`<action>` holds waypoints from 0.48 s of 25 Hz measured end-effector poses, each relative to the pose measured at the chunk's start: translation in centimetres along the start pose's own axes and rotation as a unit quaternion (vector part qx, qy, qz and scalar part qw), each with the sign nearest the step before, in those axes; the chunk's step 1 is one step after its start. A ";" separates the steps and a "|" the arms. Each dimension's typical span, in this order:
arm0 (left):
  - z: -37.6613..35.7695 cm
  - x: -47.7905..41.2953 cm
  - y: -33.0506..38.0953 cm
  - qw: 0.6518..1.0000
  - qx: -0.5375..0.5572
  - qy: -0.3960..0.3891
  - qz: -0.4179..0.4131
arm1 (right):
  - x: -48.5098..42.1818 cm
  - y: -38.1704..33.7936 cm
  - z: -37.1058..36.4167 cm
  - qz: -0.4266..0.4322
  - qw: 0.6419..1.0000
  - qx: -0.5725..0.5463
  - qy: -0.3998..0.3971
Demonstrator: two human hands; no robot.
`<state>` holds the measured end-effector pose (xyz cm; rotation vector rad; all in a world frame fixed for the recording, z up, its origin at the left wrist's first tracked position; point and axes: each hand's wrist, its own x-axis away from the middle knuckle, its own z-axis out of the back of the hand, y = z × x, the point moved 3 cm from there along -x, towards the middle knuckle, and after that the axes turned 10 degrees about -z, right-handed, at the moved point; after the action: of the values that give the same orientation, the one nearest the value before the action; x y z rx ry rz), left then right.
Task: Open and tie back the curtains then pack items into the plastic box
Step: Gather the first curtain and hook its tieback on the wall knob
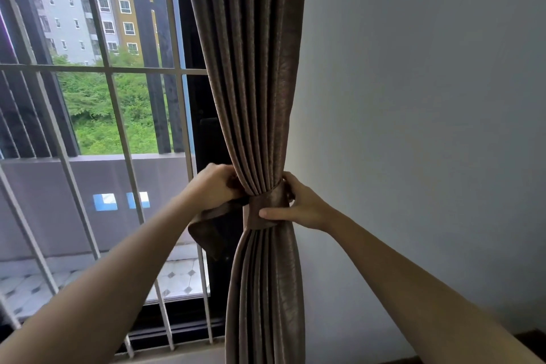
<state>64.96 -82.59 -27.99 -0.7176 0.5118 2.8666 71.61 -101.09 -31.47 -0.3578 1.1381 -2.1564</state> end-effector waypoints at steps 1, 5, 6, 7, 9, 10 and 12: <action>-0.1 0.4 0.0 0.998 -0.052 -0.040 -0.005 | 0.2 0.3 -0.5 0.000 1.000 0.005 -0.002; -0.2 2.5 -1.7 0.980 -0.197 -0.034 0.013 | 0.7 1.2 -1.3 -0.021 1.000 0.007 0.013; 0.0 3.0 -2.2 0.981 -0.191 -0.017 0.017 | 0.9 1.3 -0.9 -0.017 1.000 0.013 0.022; 0.2 3.5 -2.6 0.985 -0.172 0.004 0.011 | 1.2 1.4 -0.4 -0.007 0.999 0.017 0.038; 0.4 4.8 -2.6 0.991 -0.129 0.034 -0.031 | 1.7 1.5 0.6 0.012 0.997 -0.007 0.078; 0.5 5.5 -2.1 0.992 -0.109 0.035 -0.049 | 1.9 1.5 0.8 0.014 0.996 -0.033 0.079; 0.0 6.6 -0.6 0.994 -0.080 0.013 -0.069 | 2.2 1.0 0.5 0.012 0.997 -0.065 0.043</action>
<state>59.26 -81.65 -31.31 -0.7815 0.2276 2.7937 70.70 -103.28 -32.11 -0.3095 1.3293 -2.0996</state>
